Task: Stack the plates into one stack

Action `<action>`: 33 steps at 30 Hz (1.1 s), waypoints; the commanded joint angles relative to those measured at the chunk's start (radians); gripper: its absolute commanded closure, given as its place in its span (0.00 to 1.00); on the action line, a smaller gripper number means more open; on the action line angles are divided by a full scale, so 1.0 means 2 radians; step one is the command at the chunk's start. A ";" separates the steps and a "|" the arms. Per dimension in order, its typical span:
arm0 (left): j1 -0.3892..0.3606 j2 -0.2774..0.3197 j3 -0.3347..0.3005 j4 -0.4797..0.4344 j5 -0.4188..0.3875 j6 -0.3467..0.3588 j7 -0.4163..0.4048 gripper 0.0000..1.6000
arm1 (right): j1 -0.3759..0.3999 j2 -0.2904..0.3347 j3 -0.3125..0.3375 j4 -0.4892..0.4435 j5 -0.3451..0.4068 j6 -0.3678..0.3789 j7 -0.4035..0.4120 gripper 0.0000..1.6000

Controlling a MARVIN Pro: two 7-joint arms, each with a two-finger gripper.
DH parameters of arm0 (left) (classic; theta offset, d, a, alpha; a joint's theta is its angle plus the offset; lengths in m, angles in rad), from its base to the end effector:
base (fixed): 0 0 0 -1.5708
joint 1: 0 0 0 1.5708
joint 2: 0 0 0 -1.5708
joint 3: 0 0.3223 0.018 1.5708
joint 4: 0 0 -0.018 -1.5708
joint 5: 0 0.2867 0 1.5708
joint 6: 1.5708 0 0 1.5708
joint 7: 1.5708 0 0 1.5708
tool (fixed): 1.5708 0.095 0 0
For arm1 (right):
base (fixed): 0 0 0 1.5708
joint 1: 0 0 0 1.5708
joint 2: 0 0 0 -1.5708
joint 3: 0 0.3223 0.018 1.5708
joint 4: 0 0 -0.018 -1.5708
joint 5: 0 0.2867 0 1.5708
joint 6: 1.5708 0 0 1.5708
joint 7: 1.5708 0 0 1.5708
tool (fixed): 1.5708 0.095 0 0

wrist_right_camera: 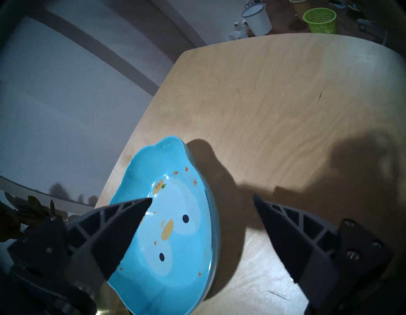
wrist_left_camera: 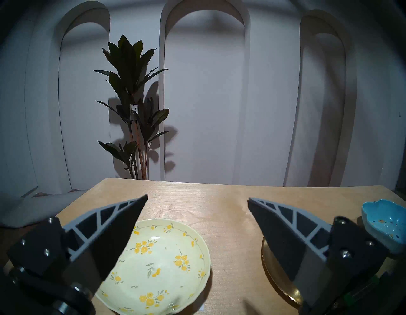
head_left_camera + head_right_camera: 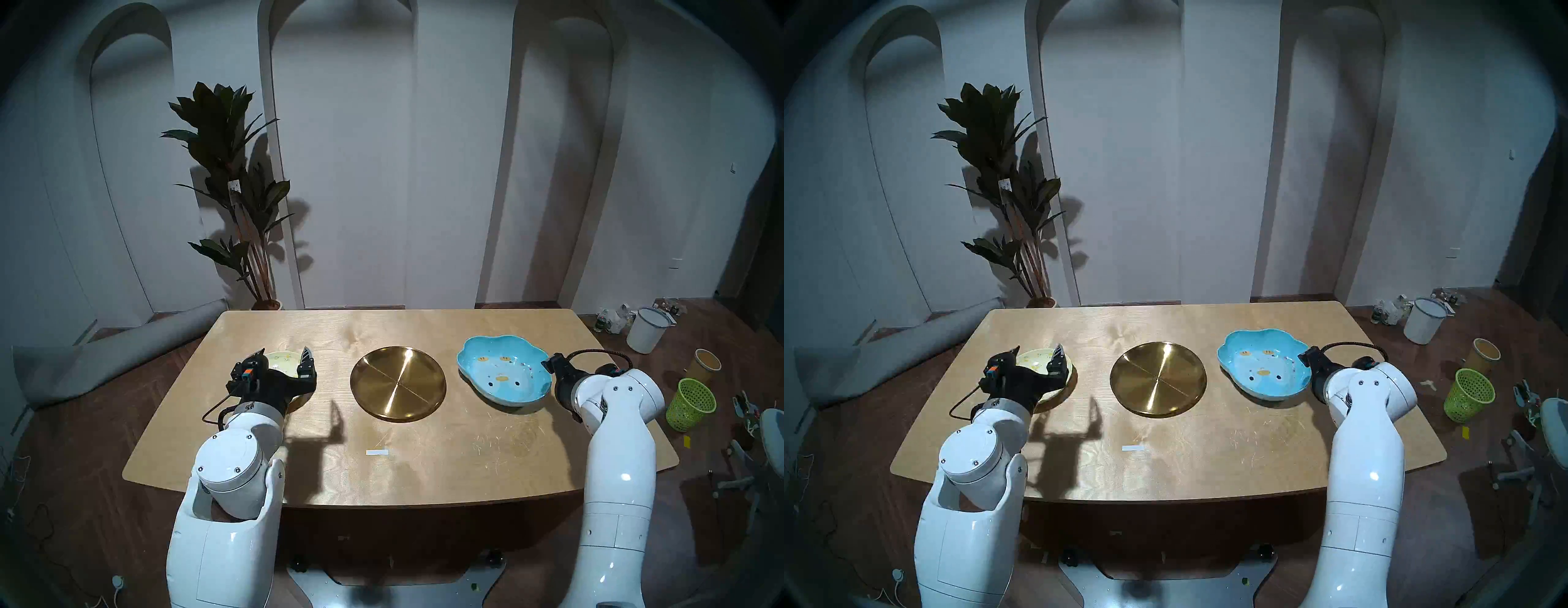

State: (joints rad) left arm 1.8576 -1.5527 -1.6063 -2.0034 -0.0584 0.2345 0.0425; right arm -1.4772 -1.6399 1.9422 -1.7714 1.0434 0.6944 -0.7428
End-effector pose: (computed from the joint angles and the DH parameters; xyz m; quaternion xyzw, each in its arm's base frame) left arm 0.3067 0.0198 -0.2986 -0.7372 -0.0321 -0.6748 0.0114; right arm 0.3796 -0.1043 -0.3226 -0.7693 0.4758 -0.3993 0.1494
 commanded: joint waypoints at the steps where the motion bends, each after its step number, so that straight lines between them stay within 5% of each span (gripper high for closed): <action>1: 0.005 -0.002 -0.003 -0.018 -0.003 -0.001 0.002 0.00 | 0.051 0.009 -0.009 0.034 -0.003 -0.010 0.000 0.00; 19: 0.015 -0.004 -0.003 -0.027 -0.004 0.002 0.009 0.00 | 0.075 0.022 -0.030 0.111 -0.019 -0.030 0.013 0.01; 21: 0.016 -0.004 -0.003 -0.028 -0.004 0.003 0.010 0.00 | 0.074 0.022 -0.031 0.112 -0.020 -0.033 0.015 0.27; 22: 0.016 -0.005 -0.003 -0.028 -0.004 0.003 0.010 0.00 | 0.073 0.022 -0.032 0.111 -0.021 -0.033 0.015 0.55; 27: 0.018 -0.005 -0.002 -0.029 -0.007 0.003 0.010 0.00 | 0.070 0.022 -0.032 0.110 -0.022 -0.034 0.016 0.93; 33: 0.020 -0.007 -0.002 -0.030 -0.007 0.002 0.013 0.00 | 0.060 0.018 -0.030 0.096 -0.019 -0.042 0.027 1.00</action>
State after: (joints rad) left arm 1.8987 -1.5640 -1.6127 -2.0344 -0.0724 0.2409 0.0678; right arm -1.3523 -1.5954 1.8770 -1.5271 0.9926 0.6289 -0.7180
